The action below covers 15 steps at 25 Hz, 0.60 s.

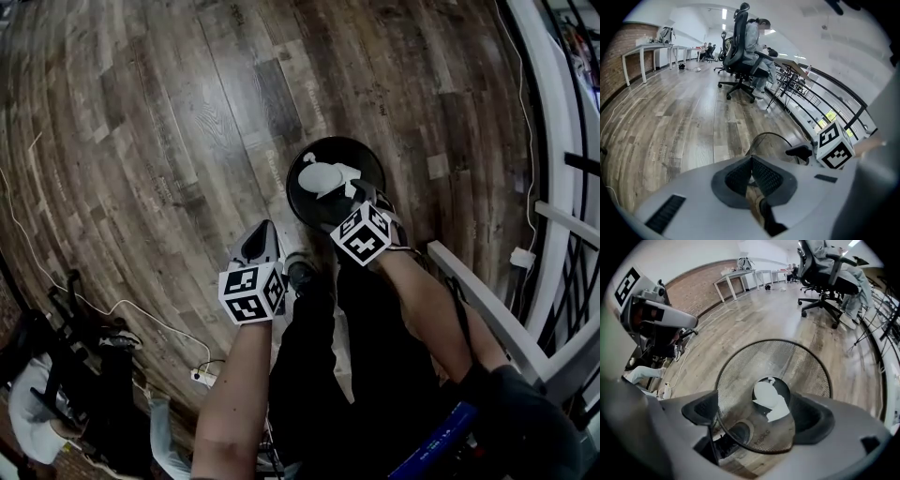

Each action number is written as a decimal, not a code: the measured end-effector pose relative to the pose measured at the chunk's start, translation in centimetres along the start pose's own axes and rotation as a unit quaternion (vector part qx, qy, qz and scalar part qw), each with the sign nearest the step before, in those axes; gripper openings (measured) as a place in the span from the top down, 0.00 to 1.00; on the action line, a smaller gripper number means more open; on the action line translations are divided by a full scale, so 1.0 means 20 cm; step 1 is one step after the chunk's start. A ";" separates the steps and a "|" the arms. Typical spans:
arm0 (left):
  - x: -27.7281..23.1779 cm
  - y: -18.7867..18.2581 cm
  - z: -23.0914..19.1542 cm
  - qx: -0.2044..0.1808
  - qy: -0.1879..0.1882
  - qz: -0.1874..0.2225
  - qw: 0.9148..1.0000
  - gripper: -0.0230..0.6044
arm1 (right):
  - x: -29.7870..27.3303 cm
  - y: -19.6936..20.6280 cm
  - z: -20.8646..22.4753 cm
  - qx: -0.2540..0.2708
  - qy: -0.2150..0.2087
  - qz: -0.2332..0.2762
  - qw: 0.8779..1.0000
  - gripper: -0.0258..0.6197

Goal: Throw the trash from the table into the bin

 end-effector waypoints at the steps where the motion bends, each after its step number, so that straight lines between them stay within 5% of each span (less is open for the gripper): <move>1: 0.04 -0.02 0.01 0.001 -0.002 0.000 1.000 0.95 | 0.06 0.00 -0.02 -0.003 -0.001 0.005 1.000 0.23; 15: 0.67 -0.42 0.30 0.004 -0.001 0.048 0.999 0.95 | 0.93 -0.21 -0.26 -0.030 -0.018 0.097 0.995 0.23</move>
Point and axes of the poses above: the fingertips, and each gripper's own axes: x backward along the fingers, z to its right, y out of its underside, the point moved 2 cm from there along x, backward along the fingers, and after that the axes turned 15 degrees about -x, right-handed, at the moved point
